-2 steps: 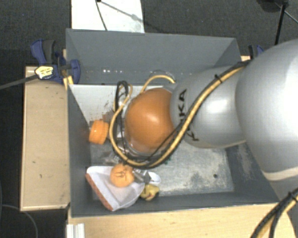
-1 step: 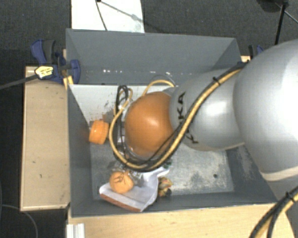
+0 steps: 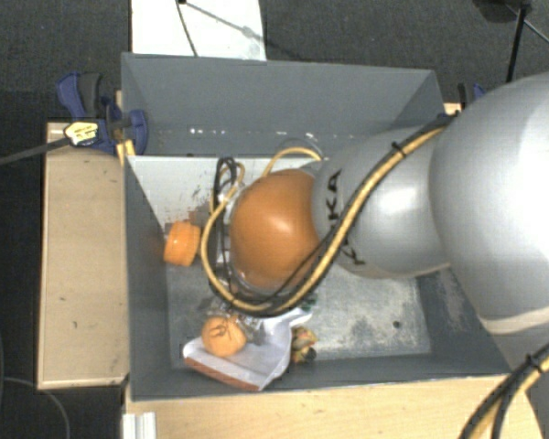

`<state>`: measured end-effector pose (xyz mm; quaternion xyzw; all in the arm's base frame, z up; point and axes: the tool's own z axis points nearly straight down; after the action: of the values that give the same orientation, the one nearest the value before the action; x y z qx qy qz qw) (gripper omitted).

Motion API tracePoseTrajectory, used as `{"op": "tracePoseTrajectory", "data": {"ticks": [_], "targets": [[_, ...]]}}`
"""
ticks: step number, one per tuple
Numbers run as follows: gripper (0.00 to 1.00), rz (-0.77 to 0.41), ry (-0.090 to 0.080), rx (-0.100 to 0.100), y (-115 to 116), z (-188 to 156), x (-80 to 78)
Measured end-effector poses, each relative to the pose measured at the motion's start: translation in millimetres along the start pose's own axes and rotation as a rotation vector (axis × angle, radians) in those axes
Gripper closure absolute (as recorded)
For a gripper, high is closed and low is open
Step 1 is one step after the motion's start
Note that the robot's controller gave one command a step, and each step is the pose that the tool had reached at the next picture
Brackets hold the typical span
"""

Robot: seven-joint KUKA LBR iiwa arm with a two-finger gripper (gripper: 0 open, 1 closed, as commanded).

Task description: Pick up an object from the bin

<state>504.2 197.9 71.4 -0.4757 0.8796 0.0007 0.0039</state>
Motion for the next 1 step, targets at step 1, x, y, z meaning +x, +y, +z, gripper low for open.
{"op": "tracePoseTrajectory", "data": {"ticks": [1], "targets": [[1.0, -0.014, 0.006, -0.003, 16.5, -108.7, -12.7]]}}
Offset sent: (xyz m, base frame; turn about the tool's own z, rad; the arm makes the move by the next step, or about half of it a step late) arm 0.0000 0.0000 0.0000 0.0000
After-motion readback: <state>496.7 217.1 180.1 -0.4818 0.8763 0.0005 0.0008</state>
